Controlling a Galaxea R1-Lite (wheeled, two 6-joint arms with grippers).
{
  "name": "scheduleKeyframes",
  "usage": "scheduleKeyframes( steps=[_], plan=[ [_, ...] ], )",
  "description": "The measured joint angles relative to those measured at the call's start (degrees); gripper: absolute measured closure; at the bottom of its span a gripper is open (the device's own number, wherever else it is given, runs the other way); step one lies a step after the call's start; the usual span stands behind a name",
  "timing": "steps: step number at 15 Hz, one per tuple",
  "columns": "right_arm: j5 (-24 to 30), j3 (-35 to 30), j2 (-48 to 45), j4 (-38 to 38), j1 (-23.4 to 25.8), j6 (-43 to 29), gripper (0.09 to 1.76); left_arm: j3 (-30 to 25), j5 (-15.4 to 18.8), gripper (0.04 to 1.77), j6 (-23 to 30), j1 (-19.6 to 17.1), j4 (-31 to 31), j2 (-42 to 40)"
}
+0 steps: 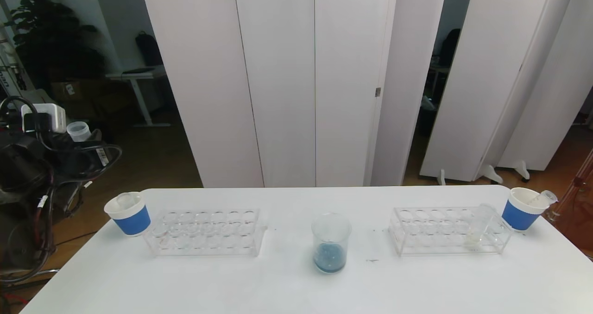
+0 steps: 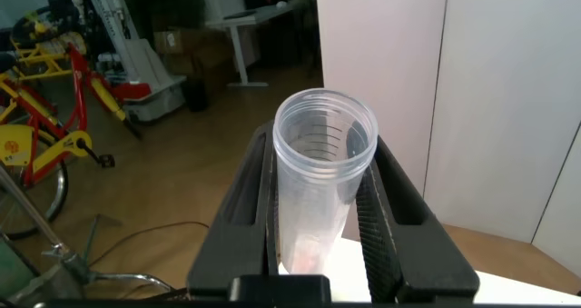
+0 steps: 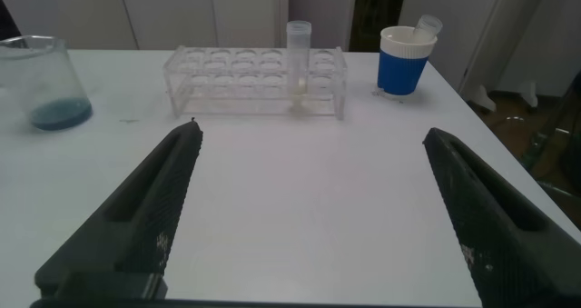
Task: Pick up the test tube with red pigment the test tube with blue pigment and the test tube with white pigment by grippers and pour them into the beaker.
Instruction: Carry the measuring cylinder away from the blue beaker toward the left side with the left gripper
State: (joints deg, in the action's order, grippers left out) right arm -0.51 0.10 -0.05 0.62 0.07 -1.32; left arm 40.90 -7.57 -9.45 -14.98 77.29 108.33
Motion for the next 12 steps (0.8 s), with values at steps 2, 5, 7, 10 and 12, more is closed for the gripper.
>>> scheduleKeyframes(
  steps=[2,5,7,10,12],
  plan=[
    [0.0,0.0,0.0,0.0,0.0,0.0,0.1,-0.4,0.3,1.23,0.5,-1.2,0.7,2.2],
    [0.0,0.0,0.0,0.0,0.0,0.0,0.1,-1.9,2.7,1.23,1.2,-2.7,2.2,5.3],
    [0.0,0.0,0.0,0.0,0.0,0.0,0.1,-2.8,4.5,1.23,3.5,-3.6,4.3,7.5],
    [0.0,0.0,0.0,0.0,0.0,0.0,0.1,-3.7,5.5,1.23,5.2,-4.9,4.6,10.1],
    [0.0,0.0,0.0,0.0,0.0,0.0,0.1,-3.9,7.3,1.23,7.0,-5.8,4.7,11.3]
  ],
)
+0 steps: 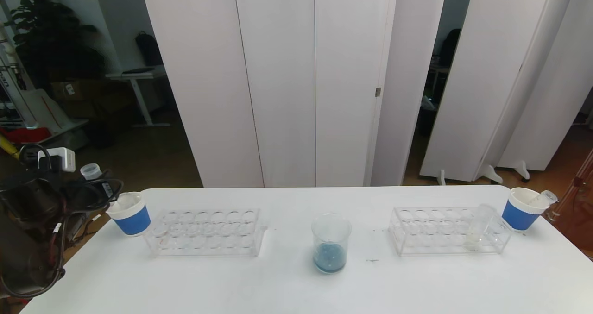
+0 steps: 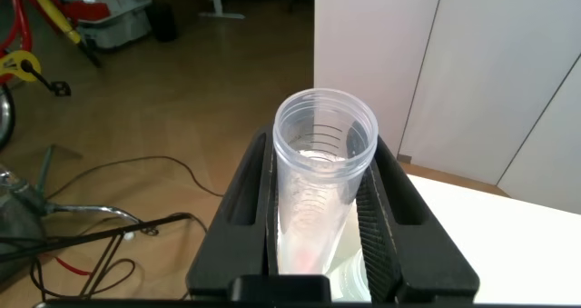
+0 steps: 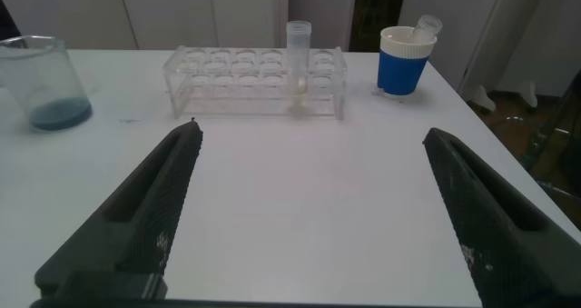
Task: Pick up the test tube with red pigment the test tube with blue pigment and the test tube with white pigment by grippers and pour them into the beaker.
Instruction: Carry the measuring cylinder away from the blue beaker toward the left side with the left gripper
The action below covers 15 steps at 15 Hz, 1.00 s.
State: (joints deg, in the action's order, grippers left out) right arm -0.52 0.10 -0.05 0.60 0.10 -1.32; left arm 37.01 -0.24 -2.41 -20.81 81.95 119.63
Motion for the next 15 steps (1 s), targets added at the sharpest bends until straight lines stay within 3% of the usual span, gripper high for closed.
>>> scheduleKeyframes(
  steps=[7,15],
  plan=[
    [0.0,0.0,0.0,0.0,0.0,0.0,0.1,-0.9,4.7,1.23,4.5,-0.9,-0.6,1.5],
    [0.0,0.0,0.0,0.0,0.0,0.0,0.1,-2.0,5.4,1.23,4.4,-0.5,-0.8,3.3]
  ],
)
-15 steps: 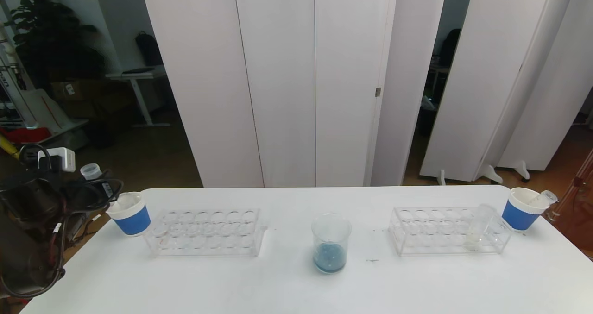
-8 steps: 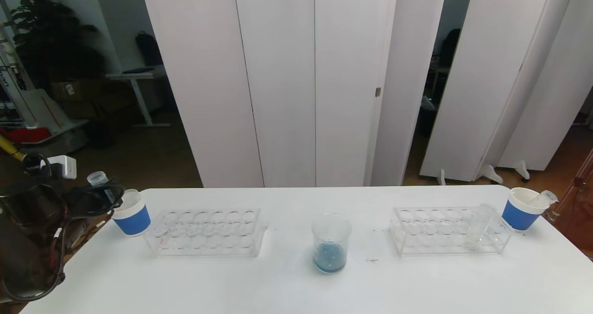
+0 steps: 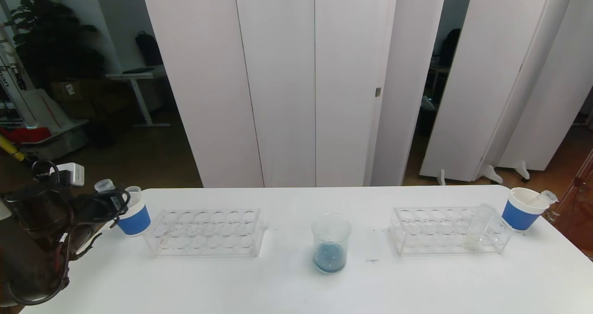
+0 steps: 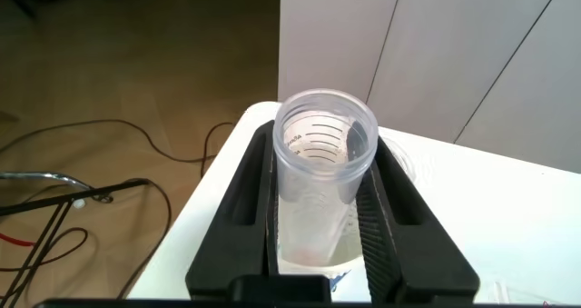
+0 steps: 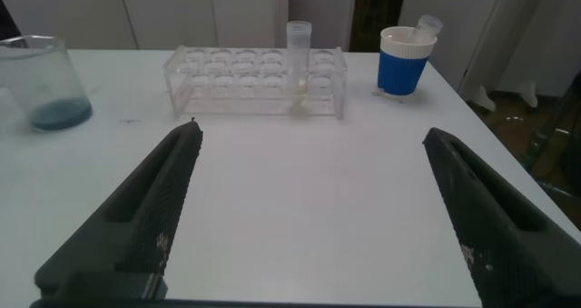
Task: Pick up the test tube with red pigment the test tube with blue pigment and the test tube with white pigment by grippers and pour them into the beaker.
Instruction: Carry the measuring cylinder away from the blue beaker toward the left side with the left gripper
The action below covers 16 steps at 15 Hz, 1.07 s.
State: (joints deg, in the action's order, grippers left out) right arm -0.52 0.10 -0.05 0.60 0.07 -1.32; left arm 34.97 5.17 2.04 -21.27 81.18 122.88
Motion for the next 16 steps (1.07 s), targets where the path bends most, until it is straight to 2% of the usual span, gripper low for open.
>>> scheduleKeyframes(
  steps=[8,9,10,12,13,16],
  plan=[
    [0.0,0.0,0.0,0.0,0.0,0.0,0.1,0.0,0.0,1.23,-0.2,0.2,0.2,0.4],
    [0.0,0.0,0.0,0.0,0.0,0.0,0.1,0.0,0.0,1.13,-0.2,0.2,0.2,0.4],
    [0.0,0.0,0.0,0.0,0.0,0.0,0.1,0.1,0.0,0.9,-0.3,0.2,0.3,0.5],
    [0.0,0.0,0.0,0.0,0.0,0.0,0.1,0.1,0.0,0.22,-0.2,0.2,0.2,0.6],
    [0.0,0.0,0.0,0.0,0.0,0.0,0.1,0.1,0.0,0.08,-0.2,0.2,0.3,0.7],
    [0.0,0.0,0.0,0.0,0.0,0.0,0.1,0.1,0.0,0.06,-0.4,0.2,0.3,0.8]
  ],
)
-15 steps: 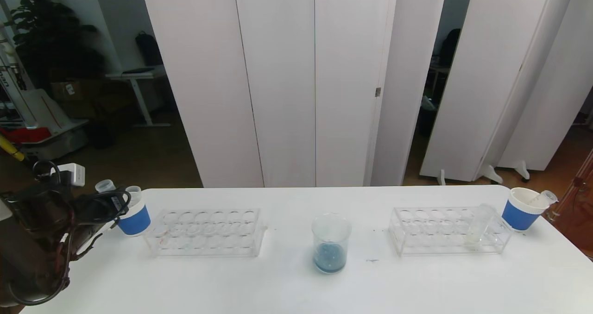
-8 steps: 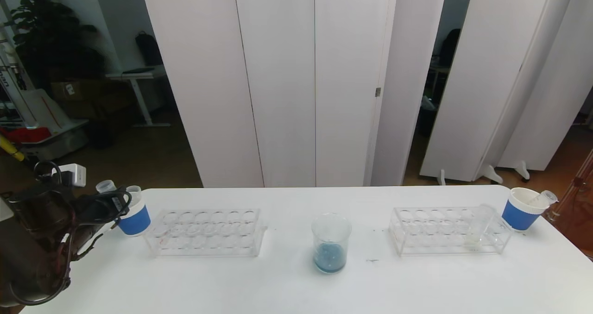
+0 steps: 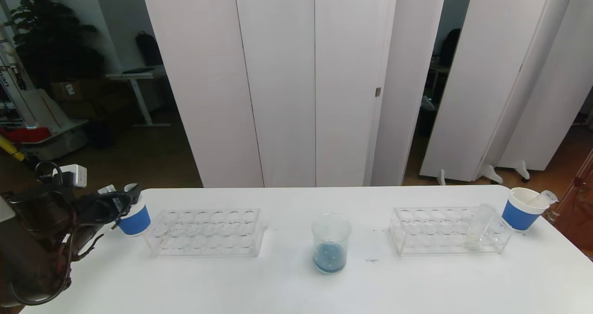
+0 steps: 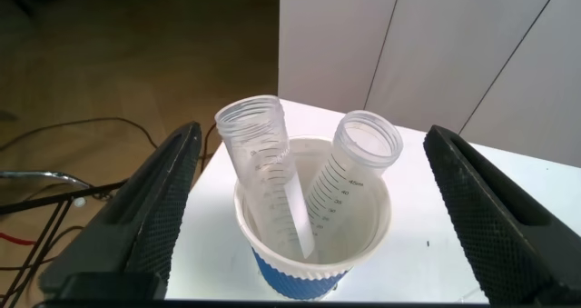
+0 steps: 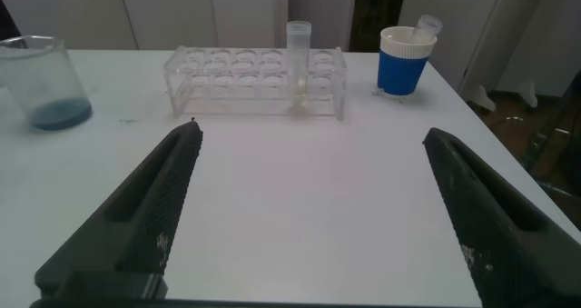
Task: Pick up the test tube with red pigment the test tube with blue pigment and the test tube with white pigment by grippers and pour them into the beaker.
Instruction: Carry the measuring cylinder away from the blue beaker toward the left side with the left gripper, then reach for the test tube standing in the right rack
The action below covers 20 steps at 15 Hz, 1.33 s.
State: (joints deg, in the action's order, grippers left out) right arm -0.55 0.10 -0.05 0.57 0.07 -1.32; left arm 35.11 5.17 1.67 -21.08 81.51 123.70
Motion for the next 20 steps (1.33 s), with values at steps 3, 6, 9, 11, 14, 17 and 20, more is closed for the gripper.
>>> scheduleKeyframes(
  steps=[3,6,9,11,14,17,20],
  plan=[
    [0.0,0.0,0.0,0.0,0.0,0.0,0.1,-0.2,0.0,0.06,-0.4,0.1,-0.3,-0.8],
    [0.0,0.0,0.0,0.0,0.0,0.0,0.1,-0.7,0.1,0.06,-0.4,0.7,-0.9,-3.1],
    [0.0,0.0,0.0,0.0,0.0,0.0,0.1,-1.8,0.2,0.06,-0.5,1.9,-3.7,-6.8],
    [0.0,0.0,0.0,0.0,0.0,0.0,0.1,-3.1,0.2,0.06,-0.5,2.5,-5.2,-10.1],
    [0.0,0.0,0.0,0.0,0.0,0.0,0.1,-5.6,0.1,0.06,-0.5,3.2,-8.2,-15.9],
    [0.0,0.0,0.0,0.0,0.0,0.0,0.1,-8.1,0.1,0.06,-0.4,4.1,-12.1,-22.6],
    [0.0,0.0,0.0,0.0,0.0,0.0,0.1,-9.8,0.0,0.06,-0.4,5.3,-19.8,-31.7]
  ],
)
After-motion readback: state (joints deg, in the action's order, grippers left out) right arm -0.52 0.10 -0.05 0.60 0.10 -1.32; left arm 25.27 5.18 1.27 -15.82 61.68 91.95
